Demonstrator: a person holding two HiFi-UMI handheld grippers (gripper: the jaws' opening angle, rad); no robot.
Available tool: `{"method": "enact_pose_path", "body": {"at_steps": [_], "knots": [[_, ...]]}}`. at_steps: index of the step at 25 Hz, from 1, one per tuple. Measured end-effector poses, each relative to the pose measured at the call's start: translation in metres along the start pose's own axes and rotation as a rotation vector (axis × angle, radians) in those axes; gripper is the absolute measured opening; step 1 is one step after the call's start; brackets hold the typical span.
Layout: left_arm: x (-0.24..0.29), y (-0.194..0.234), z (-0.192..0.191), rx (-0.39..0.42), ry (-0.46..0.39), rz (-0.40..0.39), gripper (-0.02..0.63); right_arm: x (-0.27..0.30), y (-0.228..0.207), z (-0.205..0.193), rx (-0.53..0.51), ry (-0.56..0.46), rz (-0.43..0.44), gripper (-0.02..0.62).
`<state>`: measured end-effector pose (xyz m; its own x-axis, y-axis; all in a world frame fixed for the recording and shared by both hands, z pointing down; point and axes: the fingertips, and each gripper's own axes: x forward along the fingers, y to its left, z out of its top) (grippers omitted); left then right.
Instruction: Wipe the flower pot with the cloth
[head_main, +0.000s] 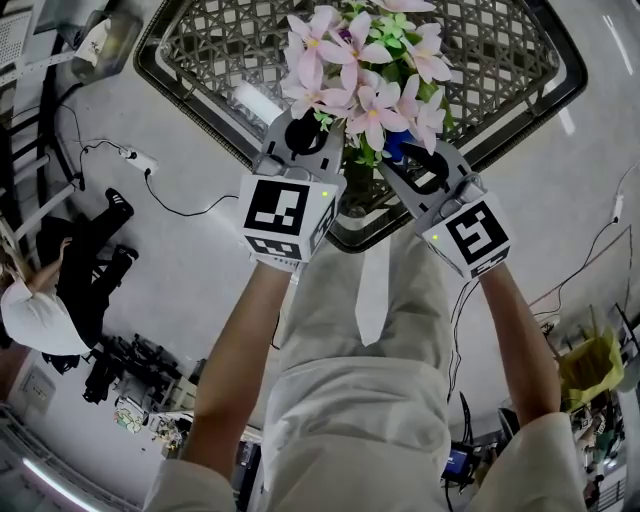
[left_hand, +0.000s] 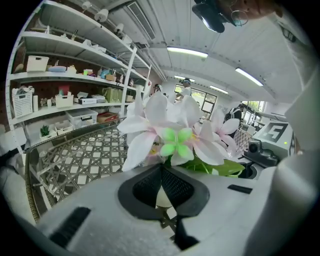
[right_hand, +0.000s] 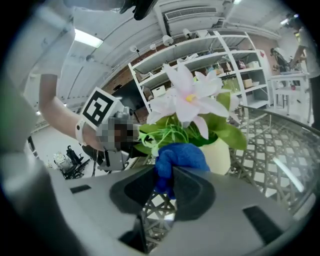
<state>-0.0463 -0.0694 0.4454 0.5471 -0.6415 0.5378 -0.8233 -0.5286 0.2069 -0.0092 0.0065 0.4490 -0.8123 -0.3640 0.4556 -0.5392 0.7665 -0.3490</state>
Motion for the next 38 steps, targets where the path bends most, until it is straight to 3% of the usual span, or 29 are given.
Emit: {"method": "enact_pose_path", "body": {"at_steps": [6, 12, 26, 38], "knots": [[0.001, 0.0, -0.001, -0.014, -0.001, -0.002, 0.023, 0.014, 0.016, -0.002, -0.014, 0.01, 0.129, 0.106], [0.001, 0.001, -0.001, -0.019, -0.004, -0.005, 0.023, 0.001, 0.013, -0.002, -0.018, 0.02, 0.153, 0.106], [0.001, 0.0, -0.001, -0.005, 0.003, -0.014, 0.023, -0.054, -0.063, -0.002, 0.036, 0.001, -0.041, 0.107], [0.001, -0.002, 0.0, 0.013, 0.002, -0.024, 0.023, -0.031, -0.115, 0.021, 0.021, -0.036, -0.132, 0.107]]}}
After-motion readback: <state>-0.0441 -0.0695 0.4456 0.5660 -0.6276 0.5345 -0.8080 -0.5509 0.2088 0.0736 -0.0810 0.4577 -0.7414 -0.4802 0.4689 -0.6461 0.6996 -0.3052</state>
